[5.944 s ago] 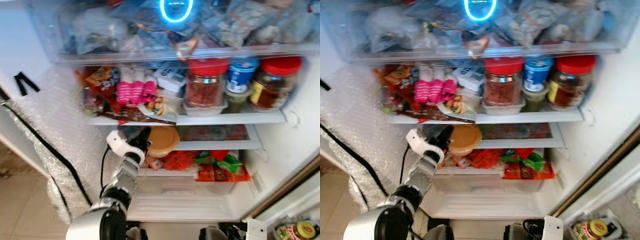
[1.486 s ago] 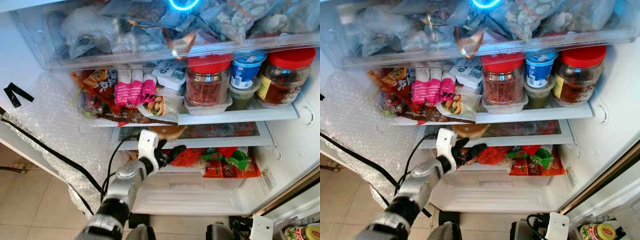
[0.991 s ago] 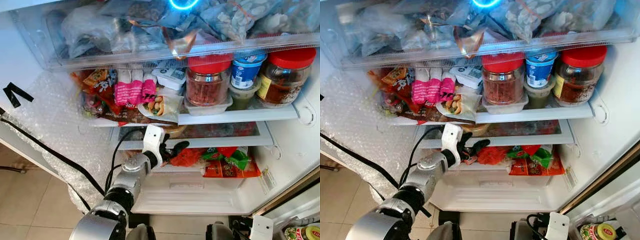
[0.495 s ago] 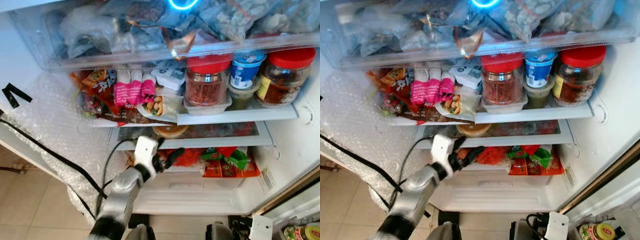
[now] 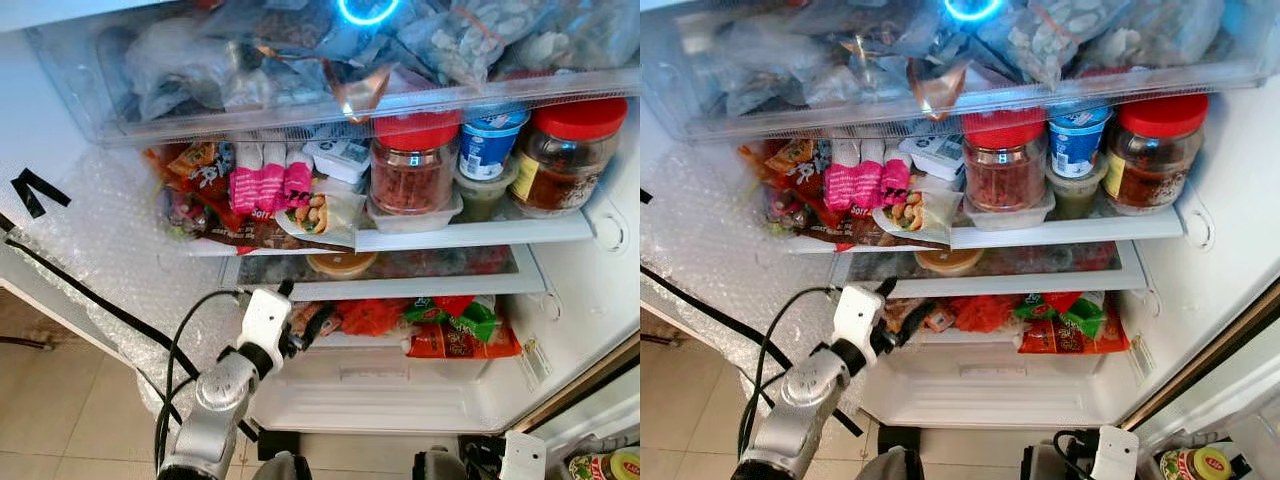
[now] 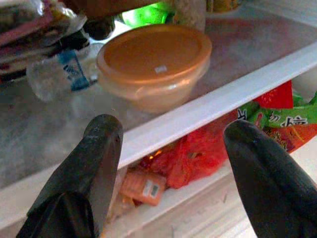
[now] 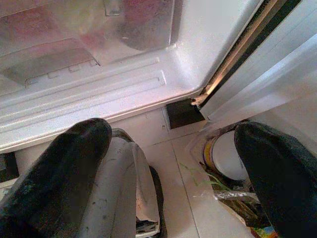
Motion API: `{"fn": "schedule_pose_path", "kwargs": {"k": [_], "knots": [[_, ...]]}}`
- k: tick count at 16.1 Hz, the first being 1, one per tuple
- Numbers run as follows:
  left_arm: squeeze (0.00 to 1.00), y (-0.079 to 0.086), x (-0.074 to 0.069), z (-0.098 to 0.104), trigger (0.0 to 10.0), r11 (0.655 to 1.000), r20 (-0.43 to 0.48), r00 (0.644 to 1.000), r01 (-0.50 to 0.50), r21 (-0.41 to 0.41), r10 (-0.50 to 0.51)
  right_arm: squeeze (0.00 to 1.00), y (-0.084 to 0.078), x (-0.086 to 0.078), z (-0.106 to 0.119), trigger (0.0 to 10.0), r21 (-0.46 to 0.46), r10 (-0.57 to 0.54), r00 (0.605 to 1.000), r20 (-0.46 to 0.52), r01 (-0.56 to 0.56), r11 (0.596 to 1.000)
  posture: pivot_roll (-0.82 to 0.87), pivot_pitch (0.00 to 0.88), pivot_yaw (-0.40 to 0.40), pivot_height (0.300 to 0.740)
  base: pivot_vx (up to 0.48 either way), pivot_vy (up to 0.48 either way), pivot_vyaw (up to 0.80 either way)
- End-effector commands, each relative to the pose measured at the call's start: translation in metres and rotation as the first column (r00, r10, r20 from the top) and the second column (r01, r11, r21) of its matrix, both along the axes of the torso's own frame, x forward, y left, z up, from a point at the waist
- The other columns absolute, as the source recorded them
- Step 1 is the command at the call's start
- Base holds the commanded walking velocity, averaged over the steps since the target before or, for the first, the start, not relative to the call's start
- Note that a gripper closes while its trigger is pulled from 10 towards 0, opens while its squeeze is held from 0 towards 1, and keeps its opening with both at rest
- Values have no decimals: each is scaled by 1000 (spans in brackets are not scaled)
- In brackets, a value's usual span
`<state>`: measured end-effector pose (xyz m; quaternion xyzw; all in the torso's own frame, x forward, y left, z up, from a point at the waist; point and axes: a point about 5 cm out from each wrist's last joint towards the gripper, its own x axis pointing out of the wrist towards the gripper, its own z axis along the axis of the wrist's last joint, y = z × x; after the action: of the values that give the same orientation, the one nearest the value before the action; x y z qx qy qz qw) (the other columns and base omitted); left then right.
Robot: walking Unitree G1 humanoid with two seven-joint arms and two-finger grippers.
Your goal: Restocking fridge
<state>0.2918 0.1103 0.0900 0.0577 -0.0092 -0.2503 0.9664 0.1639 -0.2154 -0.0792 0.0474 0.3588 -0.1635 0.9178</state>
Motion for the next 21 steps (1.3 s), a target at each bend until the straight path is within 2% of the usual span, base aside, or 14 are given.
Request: {"fn": "schedule_pose_path", "kwargs": {"k": [1,8,21], "knots": [[0,2,-1,1,10000,1000,7,1000,-10,19,10,0,21,-32,-19,10000,64,40,988,-146,-31,997,-100,84,159,647,0,0,0],[0,3,-2,1,10000,999,-2,999,-39,5,39,0,18,-31,-19,10000,61,38,988,-150,-29,998,-96,101,148,647,0,0,0],[0,5,-4,-1,10000,999,-6,999,-50,15,50,0,13,-29,-18,10000,50,48,987,-156,-41,998,-87,116,132,647,-286,0,0]]}}
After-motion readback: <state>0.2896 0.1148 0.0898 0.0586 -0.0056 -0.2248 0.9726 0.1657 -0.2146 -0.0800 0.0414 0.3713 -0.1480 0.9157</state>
